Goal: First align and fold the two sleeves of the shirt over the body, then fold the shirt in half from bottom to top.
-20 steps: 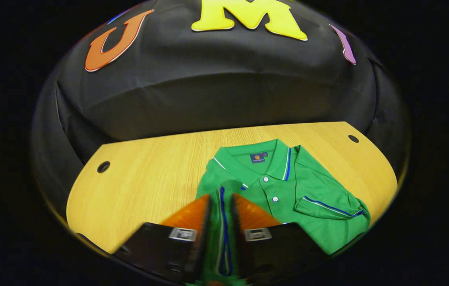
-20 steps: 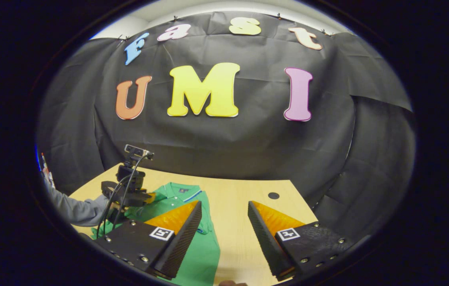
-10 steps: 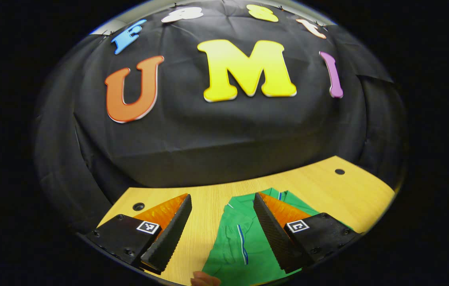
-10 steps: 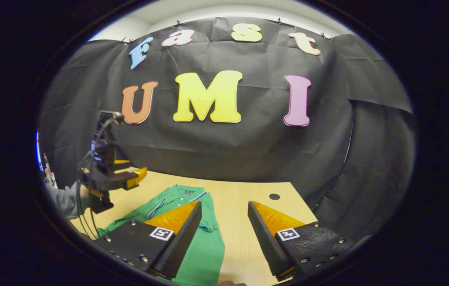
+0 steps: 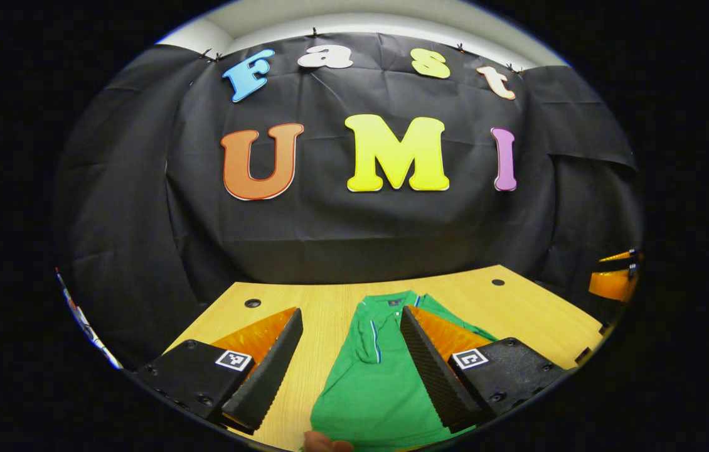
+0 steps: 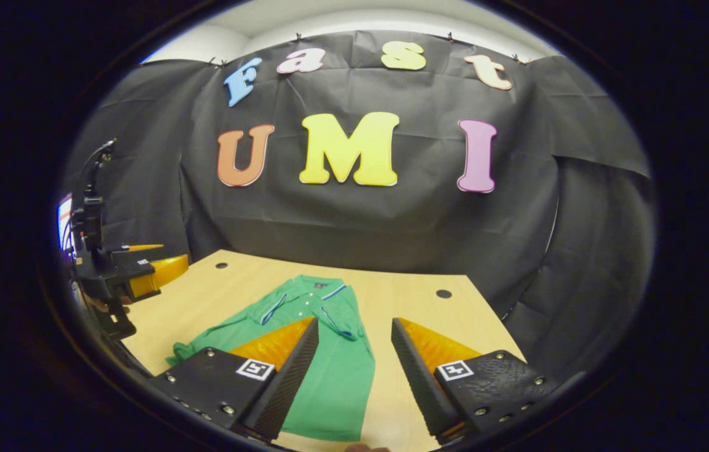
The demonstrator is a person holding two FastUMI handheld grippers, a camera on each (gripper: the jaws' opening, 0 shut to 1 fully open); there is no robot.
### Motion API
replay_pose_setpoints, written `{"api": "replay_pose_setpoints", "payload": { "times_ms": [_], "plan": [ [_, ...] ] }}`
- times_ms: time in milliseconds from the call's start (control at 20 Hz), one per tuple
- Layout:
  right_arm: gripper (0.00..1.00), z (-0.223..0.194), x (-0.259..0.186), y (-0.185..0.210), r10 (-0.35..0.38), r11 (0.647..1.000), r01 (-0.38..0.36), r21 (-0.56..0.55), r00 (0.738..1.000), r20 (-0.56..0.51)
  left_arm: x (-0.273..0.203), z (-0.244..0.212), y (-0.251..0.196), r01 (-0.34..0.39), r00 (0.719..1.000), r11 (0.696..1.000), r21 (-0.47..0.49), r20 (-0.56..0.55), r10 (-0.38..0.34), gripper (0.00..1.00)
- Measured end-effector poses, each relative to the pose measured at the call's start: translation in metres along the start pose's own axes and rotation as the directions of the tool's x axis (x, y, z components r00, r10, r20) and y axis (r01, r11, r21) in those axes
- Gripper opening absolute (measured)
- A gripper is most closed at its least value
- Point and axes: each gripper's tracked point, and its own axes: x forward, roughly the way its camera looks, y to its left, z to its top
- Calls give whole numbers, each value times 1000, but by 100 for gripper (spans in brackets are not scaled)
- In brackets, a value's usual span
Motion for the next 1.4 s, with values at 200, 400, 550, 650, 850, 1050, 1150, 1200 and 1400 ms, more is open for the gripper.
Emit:
{"api": "replay_pose_setpoints", "payload": {
  "times_ms": [200,400,550,650,850,1050,1150,1200,1400],
  "plan": [
    [79,-44,-16,12,14,1000,-14,6,997,-69,-39,-63,-9,21,992,1000,18,-128,-19,100],
    [79,-108,-24,20,29,1000,-30,0,981,-192,-66,-140,-18,37,948,999,-8,-317,-38,100],
    [80,-165,-22,21,38,999,-32,24,946,-321,-70,-176,-6,1,918,1000,-30,-396,-12,100],
    [80,-206,-23,19,34,999,-19,39,905,-423,-67,-201,1,-27,900,999,-33,-435,10,100],
    [80,-248,-18,16,24,998,11,65,854,-520,-67,-251,17,-62,841,998,-29,-540,36,100],
    [81,-269,-6,18,32,998,5,63,816,-576,-72,-264,13,-34,838,999,-20,-545,18,100],
    [82,-274,-7,23,32,999,0,53,796,-605,-72,-267,14,-34,841,999,-26,-541,15,100],
    [89,-276,-10,25,27,998,9,55,788,-616,-71,-267,14,-43,836,998,-41,-549,13,100],
    [2,-271,-7,39,98,982,19,187,799,-593,-60,-264,14,-65,826,998,5,-561,57,12]
  ]
}}
